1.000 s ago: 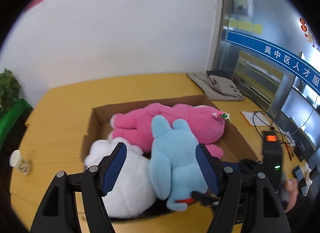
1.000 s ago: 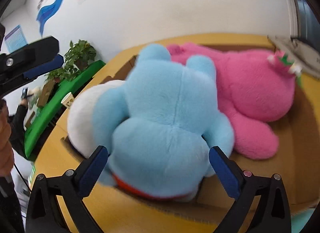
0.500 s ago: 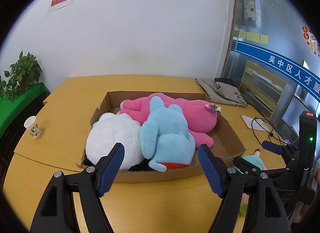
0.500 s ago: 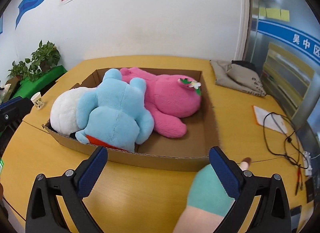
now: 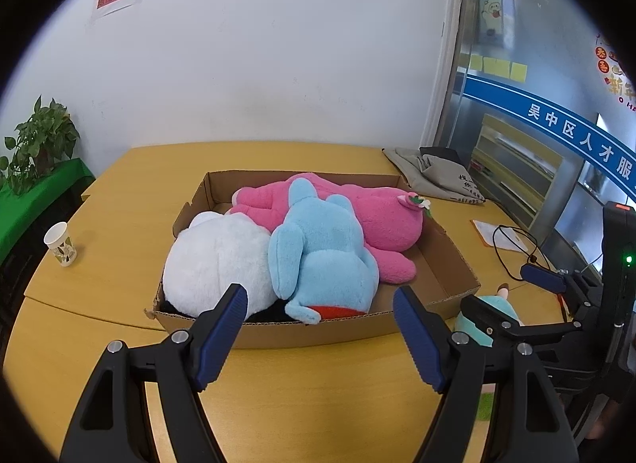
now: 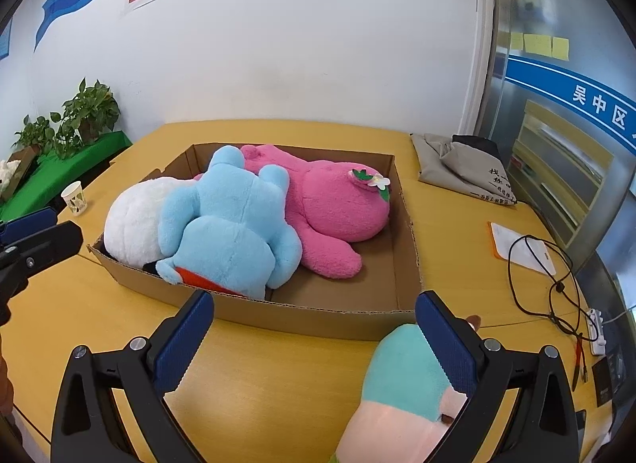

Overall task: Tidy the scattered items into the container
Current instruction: 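Move both tools toward the teal-and-pink pig plush beside the box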

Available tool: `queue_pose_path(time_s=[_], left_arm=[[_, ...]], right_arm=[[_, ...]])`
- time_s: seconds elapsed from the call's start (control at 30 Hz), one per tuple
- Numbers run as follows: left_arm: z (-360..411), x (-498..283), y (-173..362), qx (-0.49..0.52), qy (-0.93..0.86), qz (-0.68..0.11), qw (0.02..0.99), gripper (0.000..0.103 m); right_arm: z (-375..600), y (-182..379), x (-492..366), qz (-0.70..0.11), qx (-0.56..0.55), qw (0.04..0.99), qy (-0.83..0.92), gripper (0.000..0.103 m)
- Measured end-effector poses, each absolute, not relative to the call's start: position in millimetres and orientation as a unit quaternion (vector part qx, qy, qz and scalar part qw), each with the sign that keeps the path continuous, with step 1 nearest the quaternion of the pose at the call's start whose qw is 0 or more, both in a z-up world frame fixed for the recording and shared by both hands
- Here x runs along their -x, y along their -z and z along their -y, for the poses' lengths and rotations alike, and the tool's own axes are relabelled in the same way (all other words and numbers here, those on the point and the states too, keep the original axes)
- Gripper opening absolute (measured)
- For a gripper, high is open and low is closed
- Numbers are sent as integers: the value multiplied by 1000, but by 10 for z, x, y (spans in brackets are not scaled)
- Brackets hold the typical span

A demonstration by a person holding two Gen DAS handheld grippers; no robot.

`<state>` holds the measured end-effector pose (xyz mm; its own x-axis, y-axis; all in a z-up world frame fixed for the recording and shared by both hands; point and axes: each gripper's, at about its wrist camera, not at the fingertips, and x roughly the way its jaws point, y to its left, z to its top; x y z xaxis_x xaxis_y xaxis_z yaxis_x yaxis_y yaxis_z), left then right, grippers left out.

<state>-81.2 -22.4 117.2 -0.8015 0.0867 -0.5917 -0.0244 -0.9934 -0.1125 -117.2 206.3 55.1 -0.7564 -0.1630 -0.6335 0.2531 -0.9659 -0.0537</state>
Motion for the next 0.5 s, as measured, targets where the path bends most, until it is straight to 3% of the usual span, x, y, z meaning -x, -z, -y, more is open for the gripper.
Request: queue_pose_path(time_s=[0.5], left_arm=[[243,844,-983,337,-939,47,46,76]], right_arm=[[-2098,-482,1139,-68,-331,103,936,103]])
